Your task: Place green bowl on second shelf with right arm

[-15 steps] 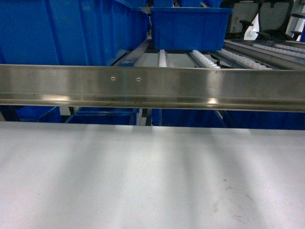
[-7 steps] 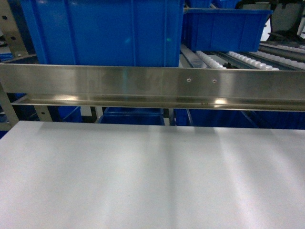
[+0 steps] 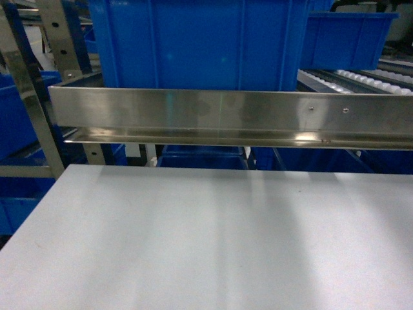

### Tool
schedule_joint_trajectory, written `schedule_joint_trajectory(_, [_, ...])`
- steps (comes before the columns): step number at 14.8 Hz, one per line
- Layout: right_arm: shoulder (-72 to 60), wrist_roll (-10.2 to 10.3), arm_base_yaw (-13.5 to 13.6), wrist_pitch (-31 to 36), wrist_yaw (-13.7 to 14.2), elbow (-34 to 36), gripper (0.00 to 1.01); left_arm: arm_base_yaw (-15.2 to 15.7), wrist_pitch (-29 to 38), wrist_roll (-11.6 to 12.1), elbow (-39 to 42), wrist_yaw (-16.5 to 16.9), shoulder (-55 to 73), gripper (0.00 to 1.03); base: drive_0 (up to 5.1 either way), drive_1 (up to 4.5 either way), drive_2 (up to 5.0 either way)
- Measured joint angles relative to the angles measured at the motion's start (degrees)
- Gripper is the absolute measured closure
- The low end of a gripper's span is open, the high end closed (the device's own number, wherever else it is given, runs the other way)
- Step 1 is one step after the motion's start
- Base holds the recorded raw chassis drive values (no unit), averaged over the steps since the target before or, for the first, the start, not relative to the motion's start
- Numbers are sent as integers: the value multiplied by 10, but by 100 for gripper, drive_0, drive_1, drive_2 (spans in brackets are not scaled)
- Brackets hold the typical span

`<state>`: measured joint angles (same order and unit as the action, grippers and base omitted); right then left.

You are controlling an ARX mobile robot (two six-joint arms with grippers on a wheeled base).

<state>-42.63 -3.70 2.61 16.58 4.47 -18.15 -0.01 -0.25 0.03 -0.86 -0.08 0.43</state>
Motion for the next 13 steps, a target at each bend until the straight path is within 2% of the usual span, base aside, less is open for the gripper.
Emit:
schedule_joint_trajectory(10, [1, 0, 0, -1, 0, 0, 99, 0, 0, 0, 0, 0, 0, 5, -478, 123, 360])
schedule_joint_trajectory(13, [3, 0, 0, -1, 0, 0, 99, 0, 0, 0, 0, 0, 0, 5, -498, 247, 247])
